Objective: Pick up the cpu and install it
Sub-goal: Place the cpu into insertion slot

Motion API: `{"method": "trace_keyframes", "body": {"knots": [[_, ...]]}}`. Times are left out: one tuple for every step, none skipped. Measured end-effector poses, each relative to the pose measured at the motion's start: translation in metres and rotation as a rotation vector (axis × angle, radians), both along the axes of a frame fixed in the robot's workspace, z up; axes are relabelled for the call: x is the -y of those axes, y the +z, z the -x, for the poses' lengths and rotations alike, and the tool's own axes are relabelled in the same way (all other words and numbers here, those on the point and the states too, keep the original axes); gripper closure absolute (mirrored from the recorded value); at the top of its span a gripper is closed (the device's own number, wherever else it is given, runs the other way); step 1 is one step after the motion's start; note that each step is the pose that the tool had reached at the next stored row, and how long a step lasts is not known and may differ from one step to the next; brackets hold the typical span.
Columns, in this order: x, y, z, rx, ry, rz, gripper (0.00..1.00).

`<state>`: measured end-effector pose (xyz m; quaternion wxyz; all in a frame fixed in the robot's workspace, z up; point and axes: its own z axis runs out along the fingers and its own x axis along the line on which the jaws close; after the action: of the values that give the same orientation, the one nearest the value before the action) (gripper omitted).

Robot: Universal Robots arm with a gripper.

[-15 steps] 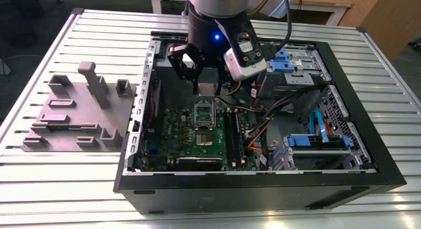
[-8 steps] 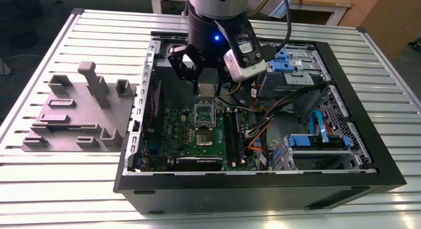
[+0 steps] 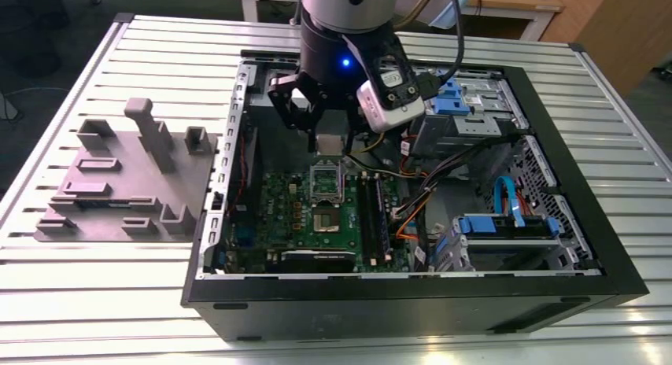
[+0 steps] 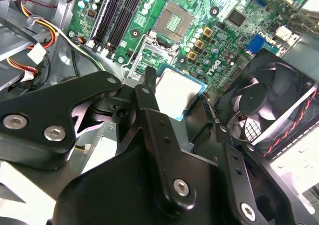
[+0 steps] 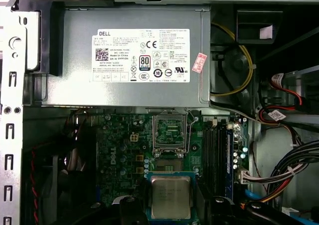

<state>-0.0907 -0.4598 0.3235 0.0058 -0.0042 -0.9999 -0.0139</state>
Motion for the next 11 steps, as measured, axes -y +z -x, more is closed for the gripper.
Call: {"method": "trace_keyframes", "body": {"knots": [[0.0000,-0.0001,0.0000,0.0001,0.000,-0.0002,0.53],[0.0000,-0.0001,0.0000,0.0001,0.000,-0.0001,0.53],[0.0000,-0.0001,0.0000,0.0001,0.000,-0.0001,0.53],[0.0000,-0.0006,0.0000,0.0001,0.000,-0.0002,0.53],[0.0000,-0.0007,0.0002,0.0001,0.000,0.0000,0.53],[0.0000,-0.0008,0.0002,0.0001,0.000,-0.0001,0.53],[0.0000,-0.0009,0.0002,0.0001,0.000,-0.0001,0.53],[0.0000,-0.0012,0.0002,0.0002,0.000,-0.0003,0.53],[0.0000,-0.0014,0.0002,0.0002,0.000,-0.0002,0.53],[0.0000,-0.0015,0.0002,0.0001,0.000,0.0000,0.53],[0.0000,-0.0018,0.0002,0.0001,0.000,-0.0001,0.53]]}}
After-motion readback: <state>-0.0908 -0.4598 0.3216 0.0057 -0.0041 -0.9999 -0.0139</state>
